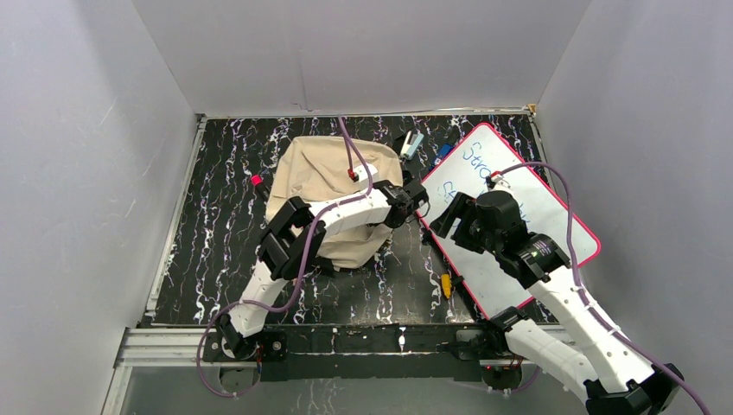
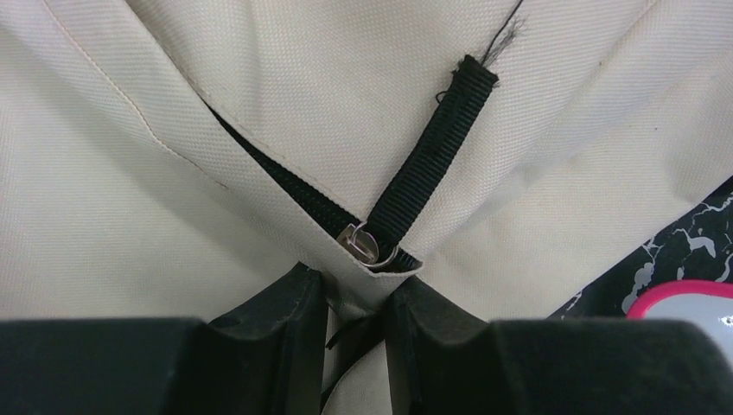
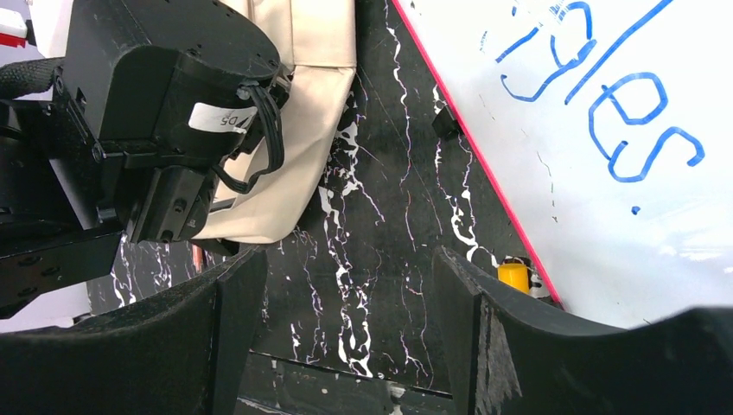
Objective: Pack the student bag
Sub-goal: Zip the student bag at the center of the board.
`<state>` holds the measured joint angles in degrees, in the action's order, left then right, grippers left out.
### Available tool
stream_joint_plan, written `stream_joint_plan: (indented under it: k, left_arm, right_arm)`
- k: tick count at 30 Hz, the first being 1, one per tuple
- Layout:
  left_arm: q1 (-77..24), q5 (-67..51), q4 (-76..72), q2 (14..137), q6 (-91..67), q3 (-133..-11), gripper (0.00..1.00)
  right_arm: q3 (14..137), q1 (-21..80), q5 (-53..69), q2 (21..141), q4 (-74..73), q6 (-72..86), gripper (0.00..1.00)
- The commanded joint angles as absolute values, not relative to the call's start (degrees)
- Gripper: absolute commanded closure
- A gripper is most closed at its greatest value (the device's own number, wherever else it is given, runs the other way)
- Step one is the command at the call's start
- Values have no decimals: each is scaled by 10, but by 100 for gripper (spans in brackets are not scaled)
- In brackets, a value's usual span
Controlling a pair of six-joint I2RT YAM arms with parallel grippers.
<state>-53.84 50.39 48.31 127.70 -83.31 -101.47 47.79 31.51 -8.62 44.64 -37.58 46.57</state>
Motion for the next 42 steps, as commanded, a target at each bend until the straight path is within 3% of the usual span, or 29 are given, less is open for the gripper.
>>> stream_joint_plan:
  k: [1,8,15,22,27,42]
  left_arm:
    - [-523,554,520,1224,-818,-997,81]
    - [-523,550,471,1131,-725,-904,100]
    - [-520,494,314,974,-582,-761,100]
    - [-510,432,218,892,-505,-675,100]
    - [-505,416,204,871,-499,-647,100]
    - [-492,389,177,865,-483,-632,100]
  right_arm:
    - [480,313,-84,445,-352,469,21]
    - [468,314,-45,466,-321,448,21]
    - [434,314,31,509,-241,447,21]
    - [413,314,86,583,-127,451,19]
    - [415,313,115,660,-34,467,16]
    - [501,313,102,856,49,531,14]
